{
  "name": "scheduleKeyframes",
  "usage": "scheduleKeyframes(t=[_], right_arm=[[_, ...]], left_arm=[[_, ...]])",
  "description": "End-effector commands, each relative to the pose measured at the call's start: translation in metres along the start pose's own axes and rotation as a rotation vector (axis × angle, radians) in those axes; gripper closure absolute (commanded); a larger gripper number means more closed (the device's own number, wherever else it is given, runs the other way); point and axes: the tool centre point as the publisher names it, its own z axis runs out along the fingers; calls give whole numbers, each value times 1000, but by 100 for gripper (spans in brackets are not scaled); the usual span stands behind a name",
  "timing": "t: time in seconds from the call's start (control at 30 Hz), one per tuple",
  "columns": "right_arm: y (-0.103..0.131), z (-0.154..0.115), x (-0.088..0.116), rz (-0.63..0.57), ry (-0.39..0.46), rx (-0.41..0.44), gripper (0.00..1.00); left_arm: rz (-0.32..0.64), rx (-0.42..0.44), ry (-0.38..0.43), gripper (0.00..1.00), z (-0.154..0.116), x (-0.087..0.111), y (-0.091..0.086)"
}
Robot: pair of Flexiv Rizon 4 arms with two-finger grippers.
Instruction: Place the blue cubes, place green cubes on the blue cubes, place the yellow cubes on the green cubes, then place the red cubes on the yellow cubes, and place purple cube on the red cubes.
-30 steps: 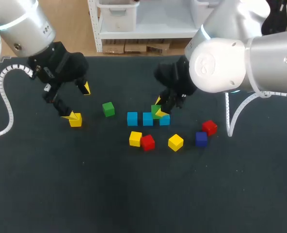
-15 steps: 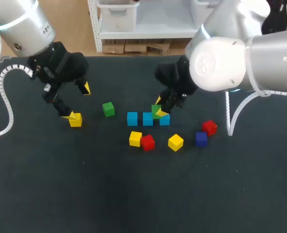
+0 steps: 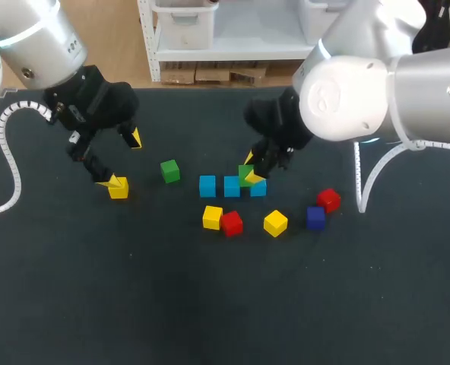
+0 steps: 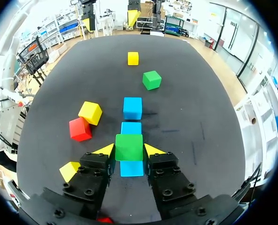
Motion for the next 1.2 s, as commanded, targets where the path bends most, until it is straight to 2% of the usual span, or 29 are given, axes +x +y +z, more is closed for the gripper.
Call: scheduleKeyframes(t=[0.03,0.3,0.47,0.5,0.6,0.63,0.67,0.87,1.03,1.2], right_arm=[[-2,1,0,0,-2,-4,68],[-2,2,-2,-1,-4,-6,65],[-2,3,-3,-2,-4,-10,56],[-2,3,-3,-1,-4,-12,51],[-2,3,-3,1,-3,-13,20],[-2,3,-3,2,-2,-14,5],[-3,3,-2,3,-2,-15,0],[-3,-5,0,19,7,-12,0],[0,-22,2,19,-5,-4,0],[7,-42,8,-23,-89,-25,0]], left_arm=[[2,1,-1,0,0,1,1],[2,1,-1,0,0,1,1],[2,1,-1,0,0,1,1],[2,1,-1,0,0,1,1],[2,1,-1,0,0,1,1],[2,1,-1,0,0,1,1],[2,1,-1,0,0,1,1],[2,1,-1,0,0,1,1],[2,1,-1,0,0,1,1],[2,1,-1,0,0,1,1]])
